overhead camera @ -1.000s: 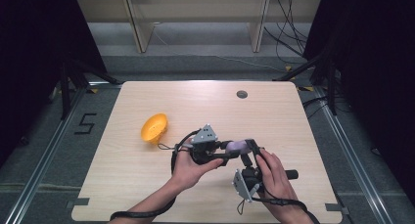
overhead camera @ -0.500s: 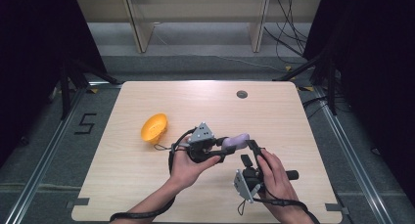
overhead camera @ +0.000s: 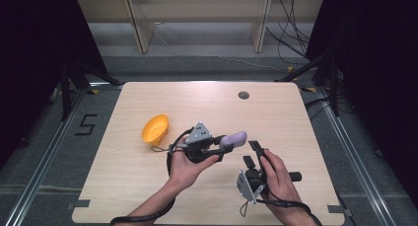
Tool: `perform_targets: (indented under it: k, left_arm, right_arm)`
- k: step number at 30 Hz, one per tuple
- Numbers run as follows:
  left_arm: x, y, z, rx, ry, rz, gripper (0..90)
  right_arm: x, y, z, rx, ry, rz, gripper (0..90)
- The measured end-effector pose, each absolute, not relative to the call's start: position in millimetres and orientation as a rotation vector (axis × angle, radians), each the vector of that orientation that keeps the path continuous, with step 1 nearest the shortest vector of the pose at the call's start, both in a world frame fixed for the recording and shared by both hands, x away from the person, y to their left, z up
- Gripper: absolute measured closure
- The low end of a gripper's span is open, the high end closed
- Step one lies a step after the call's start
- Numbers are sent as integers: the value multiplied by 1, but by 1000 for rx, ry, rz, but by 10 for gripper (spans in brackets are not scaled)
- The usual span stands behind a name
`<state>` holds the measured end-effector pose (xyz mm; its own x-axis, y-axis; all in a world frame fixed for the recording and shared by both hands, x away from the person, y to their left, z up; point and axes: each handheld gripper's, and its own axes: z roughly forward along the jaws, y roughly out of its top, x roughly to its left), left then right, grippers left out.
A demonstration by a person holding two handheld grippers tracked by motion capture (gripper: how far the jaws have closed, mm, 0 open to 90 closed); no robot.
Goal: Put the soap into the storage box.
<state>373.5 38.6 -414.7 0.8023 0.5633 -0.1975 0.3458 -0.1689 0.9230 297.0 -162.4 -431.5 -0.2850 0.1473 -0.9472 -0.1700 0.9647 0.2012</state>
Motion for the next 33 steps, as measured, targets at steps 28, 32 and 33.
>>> perform_targets:
  k: [28, 32, 33]
  left_arm:
    - [370, 60, -415, 1739, 780, 351, 589]
    - [370, 63, -419, 1732, 773, 367, 588]
    - [371, 64, -420, 1734, 767, 372, 588]
  right_arm:
    - [300, -166, -431, -23, 1845, 304, 367]
    - [300, -166, -431, -7, 1853, 308, 367]
    - [300, -166, -431, -5, 1855, 308, 367]
